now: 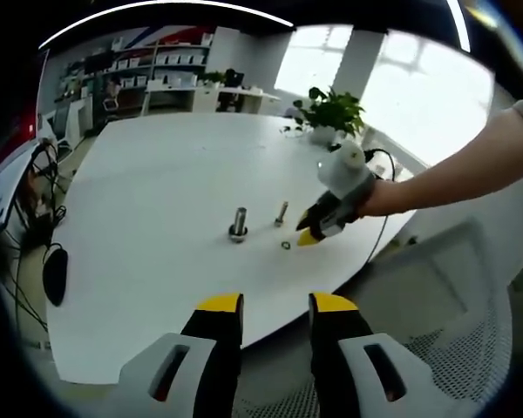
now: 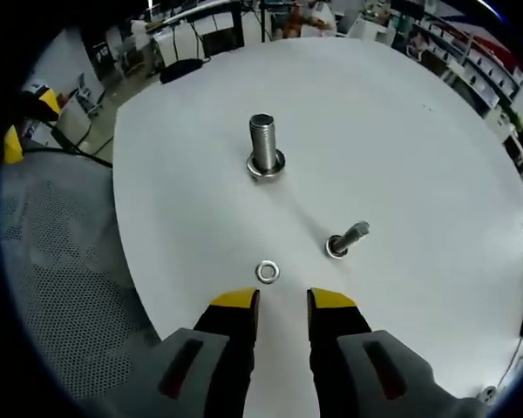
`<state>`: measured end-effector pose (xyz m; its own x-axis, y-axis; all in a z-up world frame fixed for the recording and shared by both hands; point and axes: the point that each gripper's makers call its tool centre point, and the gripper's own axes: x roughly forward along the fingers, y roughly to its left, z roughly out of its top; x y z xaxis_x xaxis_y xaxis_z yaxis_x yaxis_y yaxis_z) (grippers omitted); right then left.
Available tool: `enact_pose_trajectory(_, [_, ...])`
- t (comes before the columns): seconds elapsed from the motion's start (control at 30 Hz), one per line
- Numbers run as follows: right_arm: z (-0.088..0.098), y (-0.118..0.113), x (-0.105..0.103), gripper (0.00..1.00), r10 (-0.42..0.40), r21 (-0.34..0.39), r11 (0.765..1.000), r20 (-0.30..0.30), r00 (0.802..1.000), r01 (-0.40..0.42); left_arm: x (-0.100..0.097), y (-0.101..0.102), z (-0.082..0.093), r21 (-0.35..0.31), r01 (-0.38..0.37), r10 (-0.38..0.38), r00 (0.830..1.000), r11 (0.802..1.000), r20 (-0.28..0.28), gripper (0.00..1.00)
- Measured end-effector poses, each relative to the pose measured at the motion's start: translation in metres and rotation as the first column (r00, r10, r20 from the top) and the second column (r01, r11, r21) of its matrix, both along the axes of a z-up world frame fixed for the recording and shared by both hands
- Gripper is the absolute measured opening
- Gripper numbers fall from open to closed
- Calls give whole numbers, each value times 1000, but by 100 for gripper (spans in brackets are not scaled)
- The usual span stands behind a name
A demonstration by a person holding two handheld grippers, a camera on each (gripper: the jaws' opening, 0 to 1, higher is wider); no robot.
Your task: Place the washer onto the threaded stud by aligning its center hole with the stud, sliding it down to the base, and recovering from edge contact or off-axis alignment until the washer reaches the visible bottom stop.
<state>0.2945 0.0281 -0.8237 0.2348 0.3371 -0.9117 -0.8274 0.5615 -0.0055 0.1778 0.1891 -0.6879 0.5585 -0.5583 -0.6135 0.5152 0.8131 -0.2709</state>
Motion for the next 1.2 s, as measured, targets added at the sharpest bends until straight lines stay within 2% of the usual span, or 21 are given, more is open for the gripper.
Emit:
enact_pose_trajectory(0.27, [-3,11,-7,25,15,-11,1000,-16,1000,-15,0,0,1,-3,-2,2,1000,1000,10,28])
enact_pose_trajectory(0.43, [-4,15,-4,25,17,-14,1000,-20,1000,-17,-2,-2,-1,4,16,-16,1000,1000,0,28])
enact_pose_trajectory(0.67, [-7,17,-2,25,50,-41,998,-22,998,-51,-2,-2,-1,9,17,-17,1000,1000,4,28])
enact_pose_trajectory(0.73, [-11,15,-3,25,69,-67,995,-31,997,-71,-1,-1,-1,7,14,-14,1000,1000,7,28])
enact_pose_trajectory(0.87, [-14,12,-4,25,68,-78,994,-41,997,-72,-2,-3,-1,10,21,-21,1000,1000,6,28])
enact_pose_trajectory(1.0, [-17,11,-6,24,125,-106,986,-29,992,-127,-2,-3,-1,11,23,-23,1000,1000,6,28])
enact_pose_trajectory(1.2, [-18,14,2,23,87,-64,994,-69,994,-92,-2,-2,-3,32,31,-31,1000,999,5,27])
